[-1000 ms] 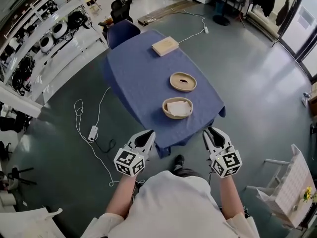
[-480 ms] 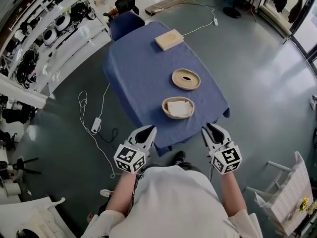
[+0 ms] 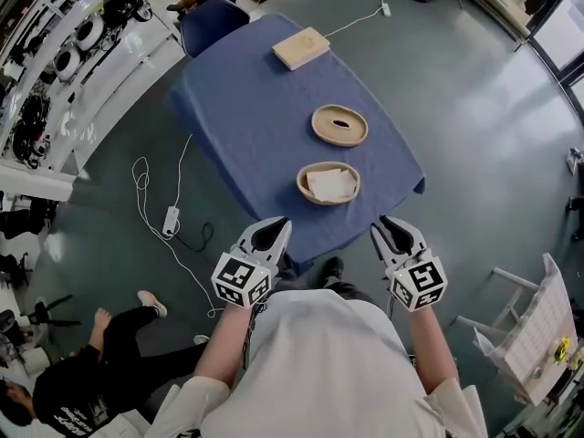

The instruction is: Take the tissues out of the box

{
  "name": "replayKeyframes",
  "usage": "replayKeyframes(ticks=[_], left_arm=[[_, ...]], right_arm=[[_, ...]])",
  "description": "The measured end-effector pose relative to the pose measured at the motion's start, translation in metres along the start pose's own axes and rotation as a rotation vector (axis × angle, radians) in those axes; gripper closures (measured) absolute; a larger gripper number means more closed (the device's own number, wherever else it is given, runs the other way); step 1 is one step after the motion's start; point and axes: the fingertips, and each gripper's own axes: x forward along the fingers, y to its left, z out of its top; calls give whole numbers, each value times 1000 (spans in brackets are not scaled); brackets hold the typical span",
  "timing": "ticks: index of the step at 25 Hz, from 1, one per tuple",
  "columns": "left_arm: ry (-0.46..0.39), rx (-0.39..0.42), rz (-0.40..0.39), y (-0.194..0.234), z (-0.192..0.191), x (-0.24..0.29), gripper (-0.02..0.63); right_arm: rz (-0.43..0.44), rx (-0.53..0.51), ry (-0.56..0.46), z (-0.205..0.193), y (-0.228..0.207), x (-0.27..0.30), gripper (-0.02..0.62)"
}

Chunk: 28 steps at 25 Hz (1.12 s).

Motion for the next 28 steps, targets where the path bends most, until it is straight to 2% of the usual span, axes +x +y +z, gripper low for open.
replayKeyframes(ticks=[6,11,15,21,28], left_arm=[[11,10,-55,31,6,13,598],[17,-6,-74,58,6,21,598],[27,-12,-78,72,4,28,598],[43,-63,-57,87,-6,33,598],[64,-112,-41,92,-21,39,598]], right_arm=[[-38,-11,47,6,-5,25,482],[-33,-64,115,6,-6,55,482],[-9,-80,199,-6,-9,79,482],[24,-175,301,-36,-21,113,482],[114,-253,426,-80,-33,161,482]])
